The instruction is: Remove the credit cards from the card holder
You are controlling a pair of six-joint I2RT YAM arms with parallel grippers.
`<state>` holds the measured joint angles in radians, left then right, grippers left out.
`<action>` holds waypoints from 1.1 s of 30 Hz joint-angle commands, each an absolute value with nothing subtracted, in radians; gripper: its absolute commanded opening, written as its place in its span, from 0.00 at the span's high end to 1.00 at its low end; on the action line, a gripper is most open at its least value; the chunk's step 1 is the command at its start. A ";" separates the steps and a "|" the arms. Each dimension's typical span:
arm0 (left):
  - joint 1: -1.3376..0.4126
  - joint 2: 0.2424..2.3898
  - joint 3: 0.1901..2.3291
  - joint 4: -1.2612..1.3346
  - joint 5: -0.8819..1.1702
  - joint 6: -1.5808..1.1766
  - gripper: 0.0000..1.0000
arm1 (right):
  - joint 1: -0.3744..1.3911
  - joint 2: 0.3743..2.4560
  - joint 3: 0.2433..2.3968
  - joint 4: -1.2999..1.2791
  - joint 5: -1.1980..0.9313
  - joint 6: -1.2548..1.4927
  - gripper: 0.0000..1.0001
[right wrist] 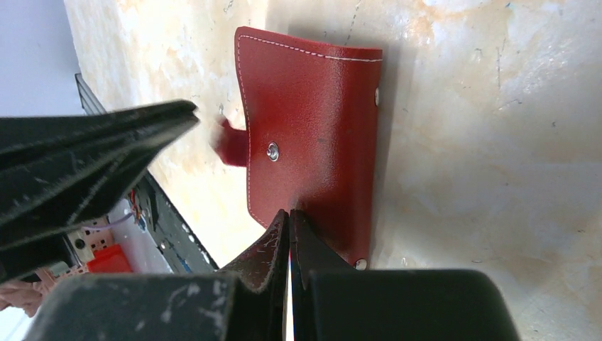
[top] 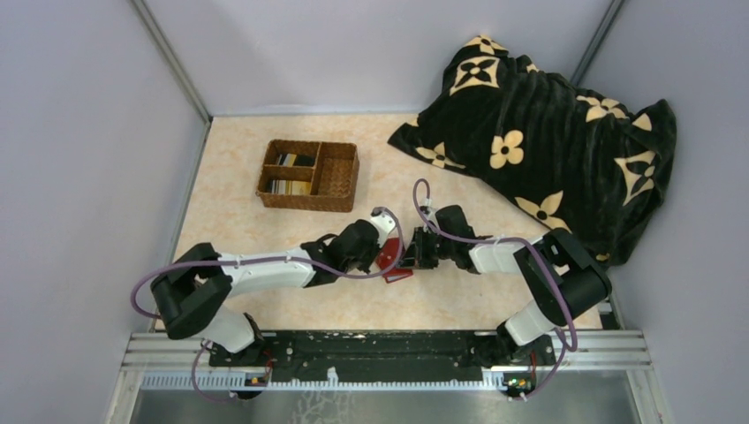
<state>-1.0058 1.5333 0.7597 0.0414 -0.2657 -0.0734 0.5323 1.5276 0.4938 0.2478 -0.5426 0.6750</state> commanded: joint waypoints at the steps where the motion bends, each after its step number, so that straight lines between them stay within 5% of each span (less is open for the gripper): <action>1: -0.991 1.444 0.703 0.027 -0.405 -0.158 1.00 | 0.531 1.577 0.463 0.112 -0.413 0.624 1.00; 4: -0.991 1.380 0.657 0.003 -0.469 -0.243 0.96 | 0.531 1.570 0.464 0.107 -0.406 0.623 1.00; 13: -0.994 1.156 0.557 0.047 -0.487 -0.347 0.01 | 0.562 1.533 0.536 0.019 -0.345 0.599 1.00; 21: -1.071 1.246 0.672 0.180 -0.425 -0.225 0.00 | 0.570 1.418 0.603 -0.019 -0.265 0.616 1.00; 33: -1.234 1.659 1.018 -0.012 -0.682 -0.321 0.03 | 0.412 0.994 0.564 -0.267 -0.063 0.635 0.91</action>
